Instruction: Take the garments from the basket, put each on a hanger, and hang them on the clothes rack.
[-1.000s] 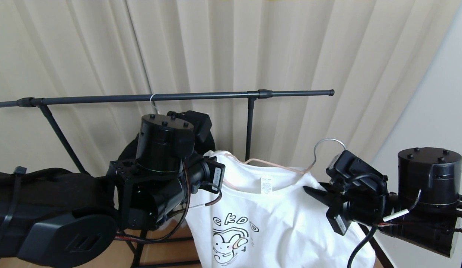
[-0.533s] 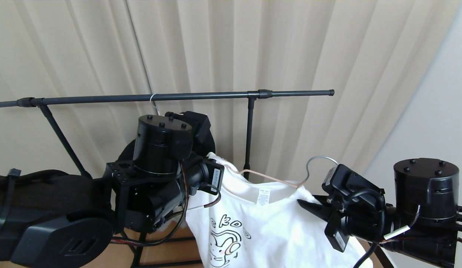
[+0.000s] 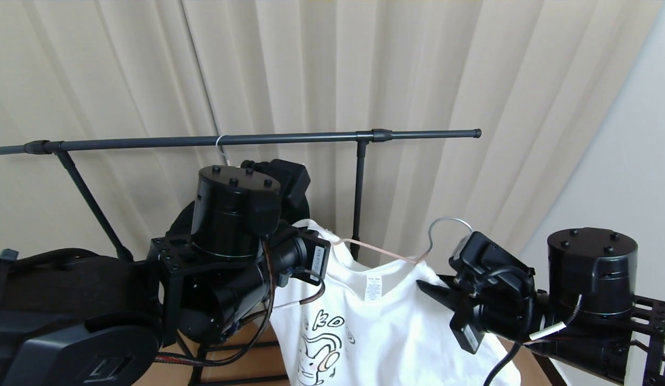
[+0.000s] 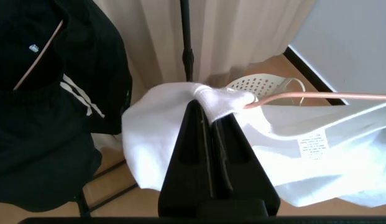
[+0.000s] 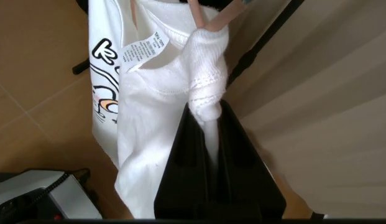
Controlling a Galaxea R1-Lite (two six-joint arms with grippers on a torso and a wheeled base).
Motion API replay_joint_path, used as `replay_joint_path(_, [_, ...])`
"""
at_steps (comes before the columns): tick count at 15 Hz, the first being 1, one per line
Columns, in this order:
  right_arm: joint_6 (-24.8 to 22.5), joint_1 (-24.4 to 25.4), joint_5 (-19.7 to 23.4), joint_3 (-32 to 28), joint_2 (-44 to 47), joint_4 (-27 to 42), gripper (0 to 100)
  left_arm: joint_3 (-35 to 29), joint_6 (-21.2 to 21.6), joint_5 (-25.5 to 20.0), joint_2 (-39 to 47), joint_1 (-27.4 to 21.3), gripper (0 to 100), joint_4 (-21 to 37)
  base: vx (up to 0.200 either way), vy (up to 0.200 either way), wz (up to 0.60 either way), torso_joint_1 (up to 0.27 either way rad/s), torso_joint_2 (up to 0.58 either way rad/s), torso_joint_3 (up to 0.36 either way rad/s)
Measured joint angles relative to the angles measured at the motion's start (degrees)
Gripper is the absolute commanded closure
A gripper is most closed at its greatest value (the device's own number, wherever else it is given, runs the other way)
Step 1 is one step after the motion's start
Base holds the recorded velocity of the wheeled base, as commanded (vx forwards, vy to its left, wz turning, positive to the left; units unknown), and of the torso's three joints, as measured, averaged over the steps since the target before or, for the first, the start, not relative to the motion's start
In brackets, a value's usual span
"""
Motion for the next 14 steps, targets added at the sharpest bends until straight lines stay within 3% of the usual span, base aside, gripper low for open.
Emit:
replay_joint_path(11, [3.83,2.18,-1.01,-1.13,5.96,-2.90,100,-0.56,-1.34,-0.11,-0.09,-3.13,100,-0.02,0.000,0.000,0.00,0.000,0.00,0.000])
replay_joint_path(14, [4.30,2.68,-2.12,-1.27,8.63,-6.60,100,-0.72,-1.45,-0.11,-0.11,-3.86,100,-0.02,0.000,0.000,0.00,0.000,0.00,0.000])
